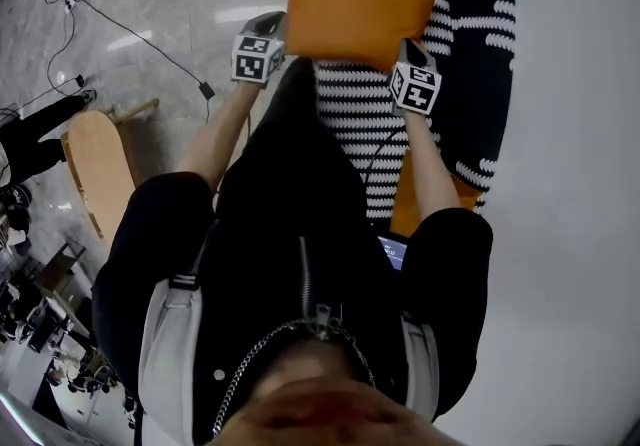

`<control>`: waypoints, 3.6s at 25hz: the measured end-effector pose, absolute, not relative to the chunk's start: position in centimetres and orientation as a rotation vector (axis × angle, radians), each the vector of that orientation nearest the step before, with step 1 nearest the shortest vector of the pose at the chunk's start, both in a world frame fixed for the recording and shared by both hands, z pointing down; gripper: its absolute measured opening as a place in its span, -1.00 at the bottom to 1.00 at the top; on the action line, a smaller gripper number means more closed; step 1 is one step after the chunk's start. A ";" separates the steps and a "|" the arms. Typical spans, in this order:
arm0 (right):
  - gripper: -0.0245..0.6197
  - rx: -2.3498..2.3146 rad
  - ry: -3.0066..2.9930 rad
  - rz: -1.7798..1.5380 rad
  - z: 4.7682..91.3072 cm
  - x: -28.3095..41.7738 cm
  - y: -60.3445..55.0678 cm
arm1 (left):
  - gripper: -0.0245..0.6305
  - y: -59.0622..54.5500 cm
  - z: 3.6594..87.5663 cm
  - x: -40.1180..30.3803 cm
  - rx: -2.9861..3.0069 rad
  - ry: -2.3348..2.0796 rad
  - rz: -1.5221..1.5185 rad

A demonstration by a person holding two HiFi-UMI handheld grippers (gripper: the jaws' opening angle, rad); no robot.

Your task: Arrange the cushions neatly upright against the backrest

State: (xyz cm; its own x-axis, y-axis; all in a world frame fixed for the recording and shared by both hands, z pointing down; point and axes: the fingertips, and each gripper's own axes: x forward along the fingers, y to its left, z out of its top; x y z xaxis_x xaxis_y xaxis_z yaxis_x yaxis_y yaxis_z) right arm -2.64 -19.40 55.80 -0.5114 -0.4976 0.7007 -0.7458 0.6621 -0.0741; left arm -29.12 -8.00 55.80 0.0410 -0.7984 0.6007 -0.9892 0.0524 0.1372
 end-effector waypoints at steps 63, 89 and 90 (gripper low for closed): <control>-0.81 1.227 -1.611 0.881 82.3 0.8 -43.6 | -0.83 -25.2 84.7 -41.4 1.489 -1.445 0.224; -0.86 1.542 -1.758 1.004 64.3 13.7 -15.7 | -0.85 -13.8 65.7 -29.6 1.820 -1.376 0.624; -0.86 1.552 -1.748 1.018 64.3 14.4 -14.6 | -0.85 -14.4 64.9 -28.9 1.855 -1.366 0.637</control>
State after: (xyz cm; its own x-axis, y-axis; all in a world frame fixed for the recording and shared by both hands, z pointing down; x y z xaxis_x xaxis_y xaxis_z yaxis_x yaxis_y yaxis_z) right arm 14.37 -14.64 64.26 -0.1519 -0.5413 0.8270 -0.9864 0.0305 -0.1612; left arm -28.92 -14.39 64.95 0.3120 -0.5856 0.7482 -0.9495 -0.1653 0.2665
